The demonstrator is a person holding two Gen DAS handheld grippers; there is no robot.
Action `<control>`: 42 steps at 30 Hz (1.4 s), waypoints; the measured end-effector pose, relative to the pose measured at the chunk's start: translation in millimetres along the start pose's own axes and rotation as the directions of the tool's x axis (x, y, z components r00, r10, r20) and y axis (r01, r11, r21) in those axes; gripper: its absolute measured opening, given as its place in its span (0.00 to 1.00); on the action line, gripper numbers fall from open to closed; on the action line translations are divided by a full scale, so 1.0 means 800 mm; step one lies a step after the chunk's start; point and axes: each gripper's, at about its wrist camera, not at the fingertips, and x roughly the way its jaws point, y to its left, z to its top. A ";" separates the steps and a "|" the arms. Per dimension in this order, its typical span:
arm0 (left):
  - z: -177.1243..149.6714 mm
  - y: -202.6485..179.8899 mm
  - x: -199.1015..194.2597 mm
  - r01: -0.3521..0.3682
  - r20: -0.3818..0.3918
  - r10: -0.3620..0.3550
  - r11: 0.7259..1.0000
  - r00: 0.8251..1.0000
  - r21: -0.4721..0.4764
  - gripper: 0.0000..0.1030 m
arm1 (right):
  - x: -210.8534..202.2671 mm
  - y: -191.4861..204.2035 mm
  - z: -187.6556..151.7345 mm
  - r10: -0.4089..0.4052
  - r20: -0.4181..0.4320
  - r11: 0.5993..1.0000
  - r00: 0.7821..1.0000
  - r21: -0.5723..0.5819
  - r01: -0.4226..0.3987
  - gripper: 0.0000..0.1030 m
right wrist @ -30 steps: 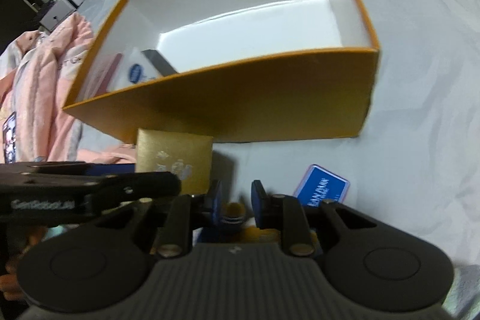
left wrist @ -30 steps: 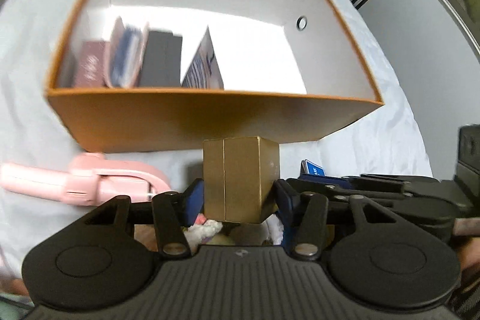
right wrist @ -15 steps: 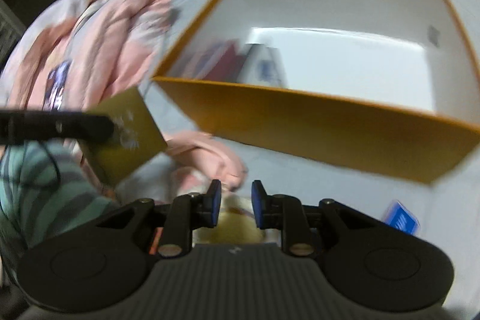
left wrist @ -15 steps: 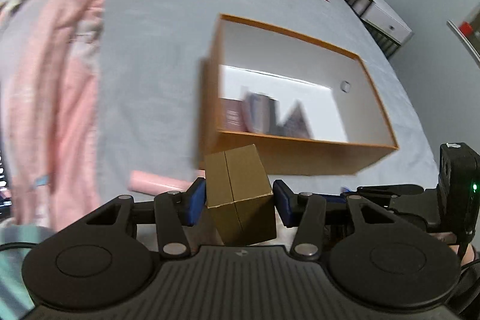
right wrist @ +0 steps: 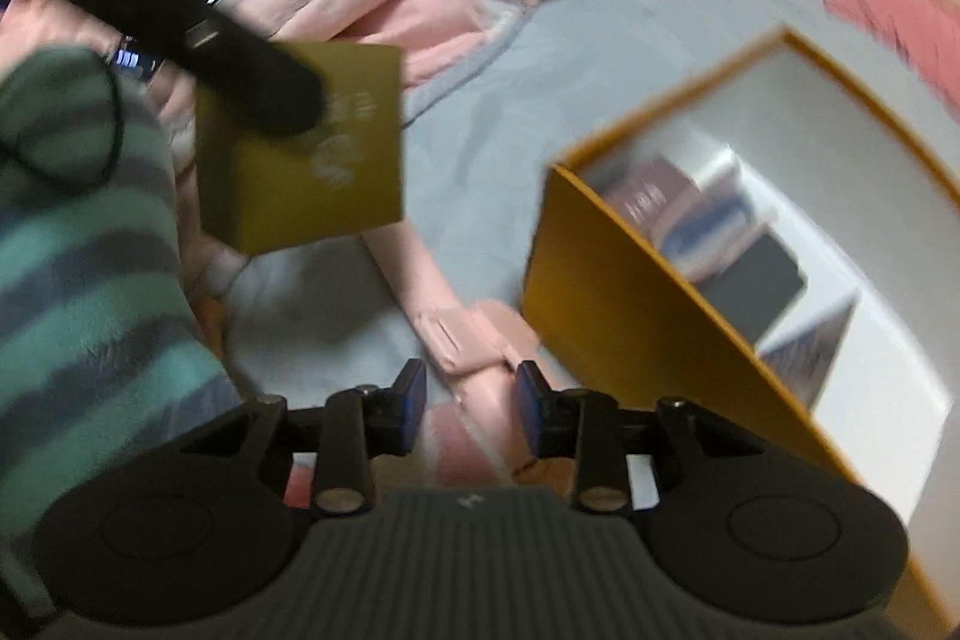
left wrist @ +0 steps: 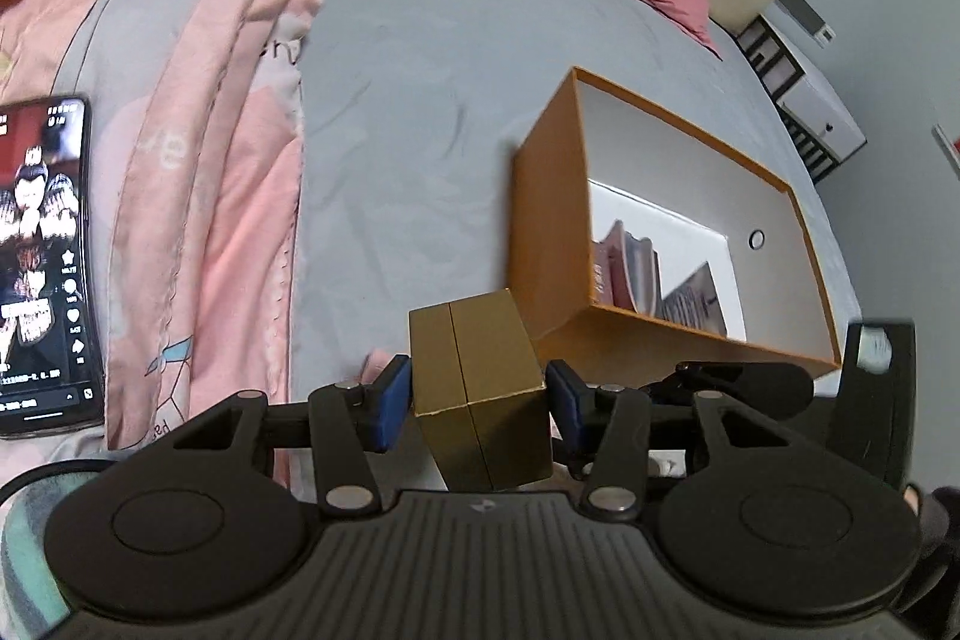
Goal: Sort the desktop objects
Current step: 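Lift the gold box with the left gripper while the right grasps the pink selfie stick, then lower the selfie stick into the orange box with the right gripper while the left lowers the gold box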
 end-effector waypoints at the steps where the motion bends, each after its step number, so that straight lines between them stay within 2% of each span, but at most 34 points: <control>1: 0.001 0.003 0.001 0.007 0.000 -0.007 1.000 1.000 -0.009 0.54 | 0.003 0.005 0.002 -0.015 -0.001 0.999 1.000 -0.030 0.015 0.34; 3: 0.003 0.008 0.004 0.018 -0.003 -0.018 1.000 1.000 -0.020 0.54 | 0.014 0.016 0.006 -0.039 -0.005 0.996 0.999 -0.086 0.039 0.31; 4: 0.004 0.010 0.004 0.021 -0.002 -0.021 0.999 1.000 -0.024 0.54 | 0.021 0.023 0.010 -0.052 -0.005 0.992 0.999 -0.117 0.051 0.24; 7: 0.004 0.017 0.003 0.017 0.007 -0.017 0.999 1.000 -0.033 0.54 | 0.028 0.039 0.004 -0.149 0.011 0.960 0.989 -0.239 0.148 0.15; 13: 0.002 0.017 -0.004 0.030 0.028 -0.029 0.999 0.999 -0.022 0.54 | 0.007 0.058 -0.012 -0.233 0.083 0.894 0.969 -0.375 0.247 0.07; 16: 0.005 0.012 -0.018 0.047 0.056 -0.046 0.999 0.997 -0.018 0.54 | -0.020 0.060 -0.014 -0.248 0.108 0.887 0.963 -0.375 0.270 0.06; 20: 0.012 -0.003 -0.042 0.073 0.103 -0.073 0.997 0.992 0.002 0.54 | -0.074 0.047 -0.013 -0.229 0.116 0.919 0.966 -0.300 0.254 0.06; 24: 0.019 -0.020 -0.064 0.100 0.147 -0.104 0.995 0.984 0.029 0.54 | -0.139 0.028 -0.017 -0.186 0.135 0.962 0.973 -0.177 0.209 0.06; 28: 0.029 -0.040 -0.069 0.135 0.156 -0.141 0.990 0.978 0.047 0.54 | -0.189 0.018 -0.012 -0.208 0.145 0.968 0.967 -0.111 0.225 0.06; 31: 0.038 -0.062 -0.066 0.157 0.159 -0.167 0.985 0.973 0.070 0.54 | -0.219 -0.011 -0.003 -0.236 0.146 0.969 0.961 -0.035 0.244 0.06; 34: 0.050 -0.085 -0.056 0.189 0.150 -0.202 0.977 0.968 0.097 0.54 | -0.243 -0.053 0.004 -0.297 0.139 0.954 0.945 0.078 0.288 0.06; 37: 0.061 -0.107 -0.039 0.208 0.135 -0.223 0.971 0.966 0.117 0.54 | -0.250 -0.102 0.016 -0.374 0.113 0.919 0.920 0.177 0.352 0.06; 42: 0.082 -0.125 0.000 0.225 0.100 -0.238 0.966 0.966 0.124 0.54 | -0.195 -0.192 0.025 -0.419 -0.025 0.846 0.908 0.352 0.400 0.06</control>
